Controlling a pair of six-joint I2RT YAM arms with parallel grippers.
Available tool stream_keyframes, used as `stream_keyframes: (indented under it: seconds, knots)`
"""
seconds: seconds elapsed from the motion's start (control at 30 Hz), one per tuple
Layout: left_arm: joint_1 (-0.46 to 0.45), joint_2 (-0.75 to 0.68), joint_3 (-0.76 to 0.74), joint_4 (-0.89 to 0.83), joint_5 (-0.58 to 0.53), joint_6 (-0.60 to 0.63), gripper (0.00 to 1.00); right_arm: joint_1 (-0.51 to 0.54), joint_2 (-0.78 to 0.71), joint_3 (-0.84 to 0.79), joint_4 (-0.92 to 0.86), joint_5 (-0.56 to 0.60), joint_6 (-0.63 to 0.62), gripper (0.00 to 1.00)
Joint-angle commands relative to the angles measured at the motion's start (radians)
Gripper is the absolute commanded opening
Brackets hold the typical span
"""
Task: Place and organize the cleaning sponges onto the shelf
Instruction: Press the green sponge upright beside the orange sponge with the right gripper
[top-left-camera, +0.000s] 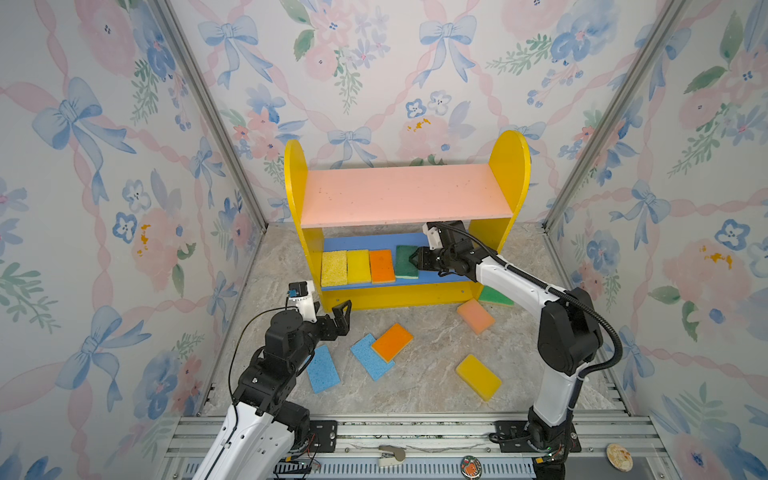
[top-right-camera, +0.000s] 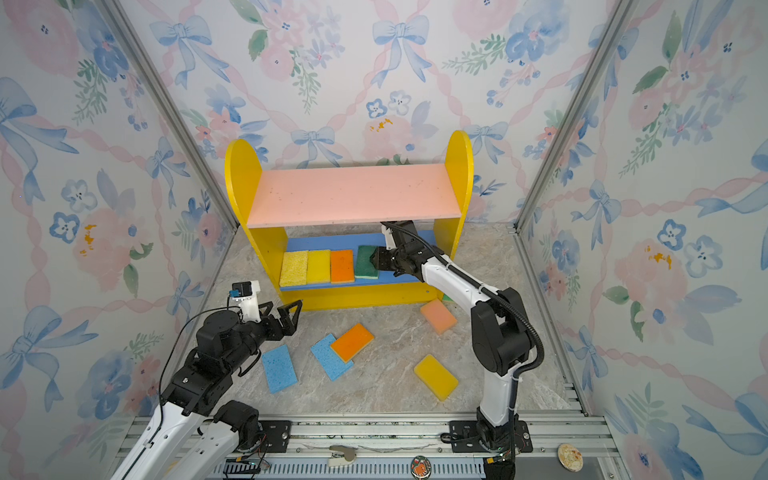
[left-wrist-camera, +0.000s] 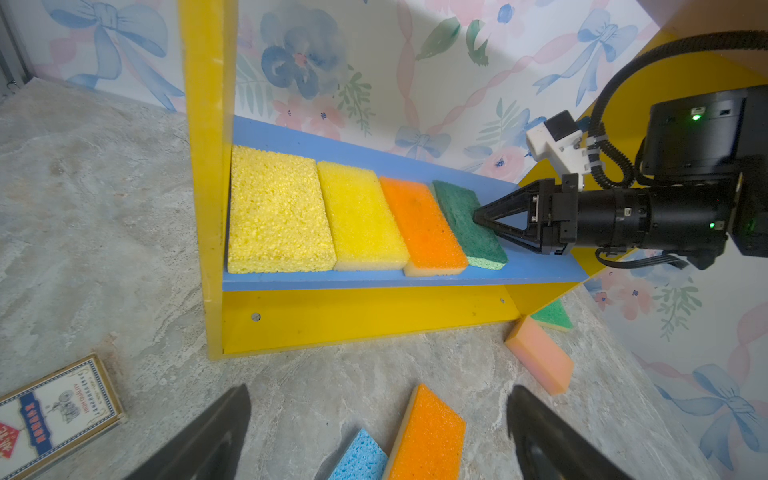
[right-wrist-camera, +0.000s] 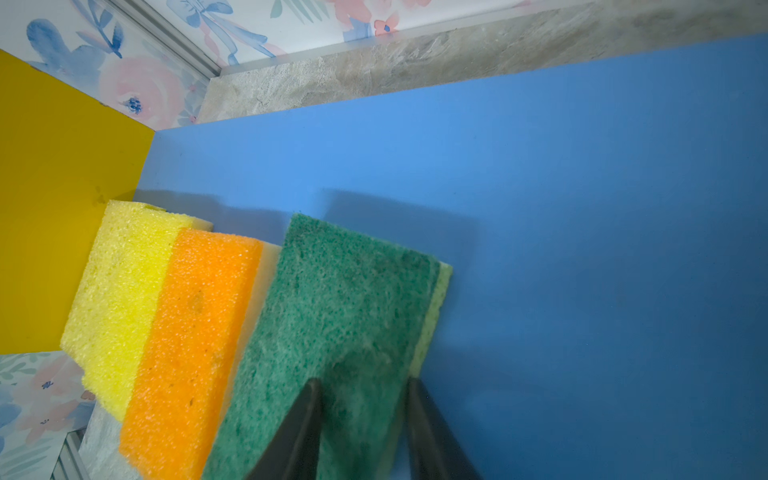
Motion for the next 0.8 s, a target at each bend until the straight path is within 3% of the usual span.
stream_keyframes:
  seconds: [0.0,0.53,0.77]
  knots:
    - [0.005,0.0,-0.007,-0.003,0.009,0.023,0.98,-0.012,0.018,0.012,-0.091,-0.001,-0.052,0.35]
    - [0.005,-0.001,-0.007,-0.003,0.013,0.022,0.98,-0.009,0.007,0.029,-0.096,-0.059,-0.084,0.33]
    - [0.006,-0.001,-0.006,-0.003,0.012,0.022,0.98,-0.004,0.031,0.047,-0.089,-0.095,-0.064,0.5]
